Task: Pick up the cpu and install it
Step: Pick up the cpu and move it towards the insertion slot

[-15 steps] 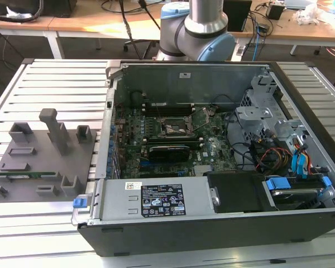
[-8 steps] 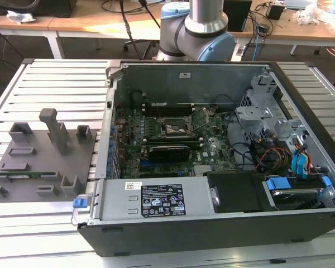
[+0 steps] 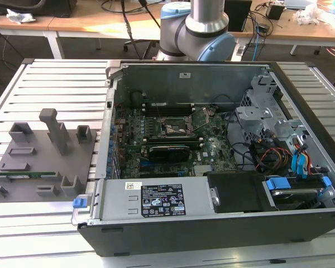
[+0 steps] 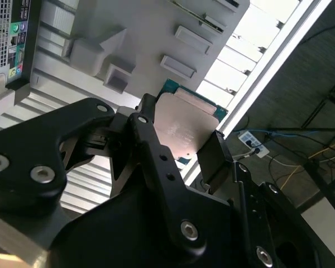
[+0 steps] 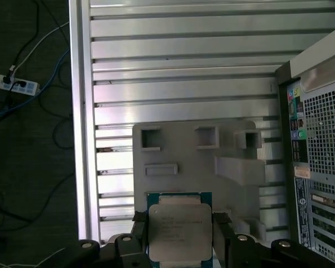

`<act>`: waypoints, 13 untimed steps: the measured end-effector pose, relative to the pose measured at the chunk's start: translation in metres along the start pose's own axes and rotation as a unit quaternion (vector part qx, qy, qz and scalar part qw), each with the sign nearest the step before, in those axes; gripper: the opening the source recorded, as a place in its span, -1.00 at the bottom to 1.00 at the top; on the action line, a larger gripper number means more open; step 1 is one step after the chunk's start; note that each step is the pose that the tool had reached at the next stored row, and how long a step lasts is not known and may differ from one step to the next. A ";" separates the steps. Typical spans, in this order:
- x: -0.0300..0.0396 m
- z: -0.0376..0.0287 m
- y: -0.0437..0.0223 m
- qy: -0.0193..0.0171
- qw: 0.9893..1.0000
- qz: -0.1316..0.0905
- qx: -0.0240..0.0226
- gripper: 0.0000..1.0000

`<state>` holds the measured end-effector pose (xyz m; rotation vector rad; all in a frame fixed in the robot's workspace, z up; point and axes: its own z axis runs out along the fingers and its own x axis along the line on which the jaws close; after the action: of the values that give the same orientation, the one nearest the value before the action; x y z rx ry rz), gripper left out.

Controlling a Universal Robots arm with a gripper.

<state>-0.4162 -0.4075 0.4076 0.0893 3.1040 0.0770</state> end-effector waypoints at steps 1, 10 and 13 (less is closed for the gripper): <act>-0.0023 0.0000 0.0001 0.000 1.000 0.000 0.000 0.09; -0.0353 0.0012 0.0020 0.000 1.000 0.000 0.000 0.09; -0.0458 0.0017 0.0026 0.000 1.000 0.000 0.000 0.09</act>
<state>-0.3703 -0.4075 0.4076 0.0894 3.1040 0.0770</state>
